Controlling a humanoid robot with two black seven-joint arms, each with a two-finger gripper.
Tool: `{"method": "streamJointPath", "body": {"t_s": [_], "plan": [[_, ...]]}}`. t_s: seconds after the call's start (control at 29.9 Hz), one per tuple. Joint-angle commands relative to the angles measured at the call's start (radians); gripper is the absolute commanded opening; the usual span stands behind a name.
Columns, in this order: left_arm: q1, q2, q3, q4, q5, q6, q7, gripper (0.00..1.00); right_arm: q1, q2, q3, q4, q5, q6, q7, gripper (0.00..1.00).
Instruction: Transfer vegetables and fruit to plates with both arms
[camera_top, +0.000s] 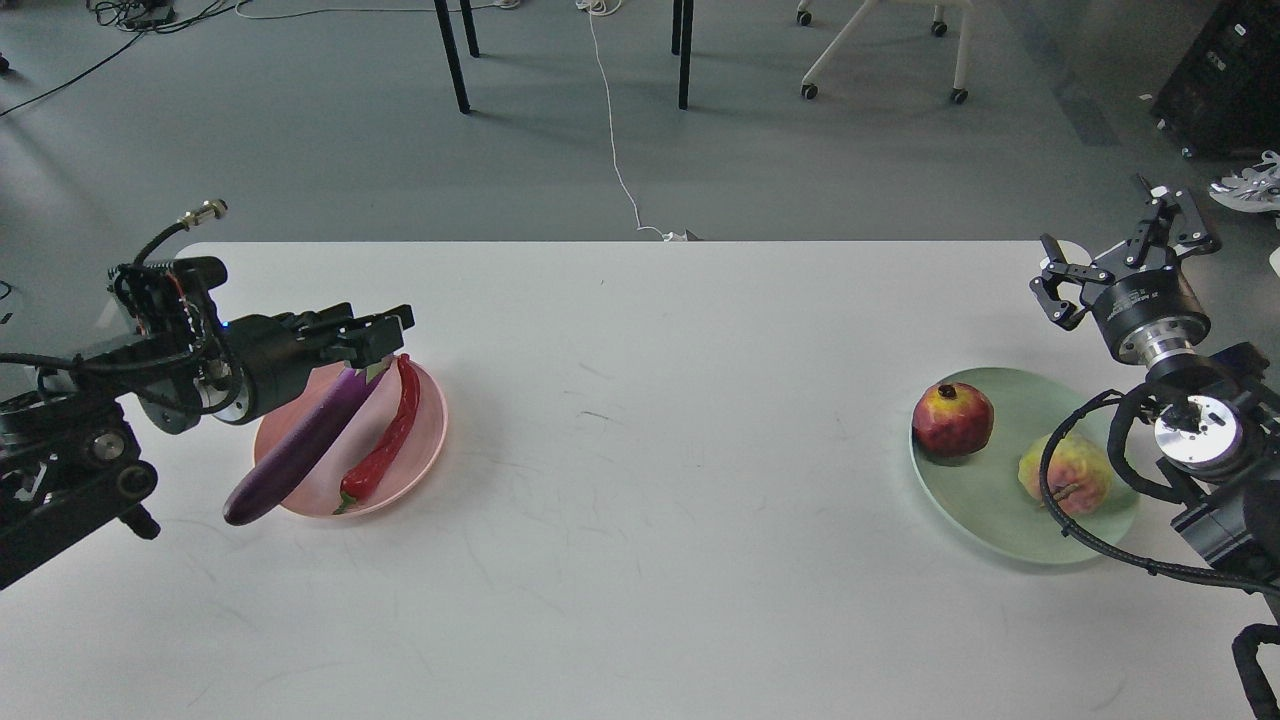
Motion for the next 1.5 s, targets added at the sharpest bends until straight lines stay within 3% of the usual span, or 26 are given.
{"method": "streamJointPath", "body": {"t_s": [0.0,0.17,0.27,0.47,0.57,0.67,0.8,0.97,1.07,1.27,1.47], "plan": [[-0.030,-0.069,-0.103,0.053,-0.258,0.061,-0.007,0.98,0.020,0.015,0.021,0.001,0.000,0.000,0.001,0.99],[-0.070,-0.247,-0.273,0.148,-0.564,0.087,-0.007,0.98,0.023,0.023,0.141,0.007,0.003,0.000,0.021,1.00],[-0.070,-0.281,-0.348,0.205,-0.696,0.084,-0.010,0.98,0.021,0.027,0.176,0.012,0.003,0.000,0.027,1.00],[-0.069,-0.307,-0.437,0.308,-1.001,0.074,-0.090,0.98,0.020,0.032,0.175,0.012,0.003,0.000,0.020,0.99],[-0.069,-0.319,-0.443,0.377,-1.152,0.058,-0.093,0.98,0.026,0.035,0.164,0.004,0.003,0.000,0.015,0.99],[-0.069,-0.336,-0.445,0.443,-1.204,-0.007,-0.098,0.98,0.044,0.070,0.129,0.009,-0.002,0.000,0.014,0.99],[-0.067,-0.340,-0.445,0.569,-1.251,-0.142,-0.145,0.98,0.079,0.085,0.035,0.006,-0.002,0.000,0.009,0.99],[-0.073,-0.394,-0.440,0.765,-1.345,-0.306,-0.153,0.98,0.100,0.088,0.034,0.001,0.002,0.000,-0.025,0.99],[-0.083,-0.431,-0.443,0.797,-1.353,-0.366,-0.170,0.98,0.103,0.118,0.046,0.003,0.003,0.000,-0.031,0.99],[-0.073,-0.439,-0.424,0.796,-1.364,-0.382,-0.303,0.98,0.100,0.171,0.026,0.017,0.002,0.000,-0.019,0.99],[-0.073,-0.436,-0.425,0.794,-1.364,-0.382,-0.309,0.98,0.103,0.164,0.031,0.032,0.002,0.000,-0.014,1.00]]}}
